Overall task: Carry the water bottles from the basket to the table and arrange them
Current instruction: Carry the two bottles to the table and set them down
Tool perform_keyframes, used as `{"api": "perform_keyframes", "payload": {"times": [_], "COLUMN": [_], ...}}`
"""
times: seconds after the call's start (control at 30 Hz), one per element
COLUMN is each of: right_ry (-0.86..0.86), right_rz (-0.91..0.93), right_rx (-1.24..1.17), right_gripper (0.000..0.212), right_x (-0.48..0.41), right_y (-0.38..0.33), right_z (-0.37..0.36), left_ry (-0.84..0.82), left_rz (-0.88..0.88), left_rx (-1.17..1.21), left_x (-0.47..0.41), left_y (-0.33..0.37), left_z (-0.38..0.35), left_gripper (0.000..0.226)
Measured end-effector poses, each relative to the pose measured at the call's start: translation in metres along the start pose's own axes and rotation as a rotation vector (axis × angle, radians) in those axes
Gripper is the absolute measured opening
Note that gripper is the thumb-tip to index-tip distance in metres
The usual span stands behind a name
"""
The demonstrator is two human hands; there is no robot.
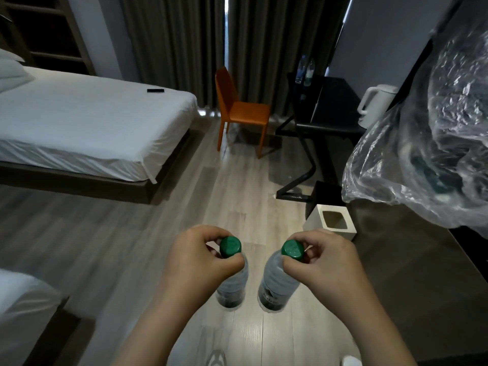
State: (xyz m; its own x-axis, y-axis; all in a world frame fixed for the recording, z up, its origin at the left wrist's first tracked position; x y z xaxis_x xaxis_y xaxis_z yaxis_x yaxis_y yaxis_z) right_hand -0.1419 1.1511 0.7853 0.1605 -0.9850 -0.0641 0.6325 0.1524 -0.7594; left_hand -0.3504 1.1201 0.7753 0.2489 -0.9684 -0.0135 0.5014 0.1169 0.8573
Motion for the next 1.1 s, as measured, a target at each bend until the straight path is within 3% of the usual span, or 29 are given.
{"api": "perform_keyframes", "payload": {"times": [0.5, 1.1], "right_ry": [0.087, 0.006], "right_rz": [-0.07, 0.023], "right_rx": [0.03, 0.061], "right_gripper": [0.017, 0.018], "right_x": [-0.255, -0.539], "right_y": [0.006, 0.041], "right_z": [0.004, 0.039], "left_ry": [-0.018, 0.055], "left_rz": [-0.06, -0.008], "left_rx": [-0.026, -0.001], "left_x": [-0.269, -0.533], "left_y": [0.022, 0.078], "left_z": [-0.016, -0.085], "left_gripper": [0.024, 0.021]}}
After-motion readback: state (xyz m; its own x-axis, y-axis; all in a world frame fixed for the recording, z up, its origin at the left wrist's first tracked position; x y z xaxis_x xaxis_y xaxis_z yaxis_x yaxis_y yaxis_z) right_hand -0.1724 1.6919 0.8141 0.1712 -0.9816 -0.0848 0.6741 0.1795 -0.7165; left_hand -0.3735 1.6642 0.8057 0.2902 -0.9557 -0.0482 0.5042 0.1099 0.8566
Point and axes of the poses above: each hand's wrist, its own x-axis away from the middle knuckle, its own z-axis out of the back of the hand, y = z × x, the point moved 6 cm from there along -x, towards the middle knuckle, and after that the axes turned 2 degrees about -y, right-handed, at the moved point
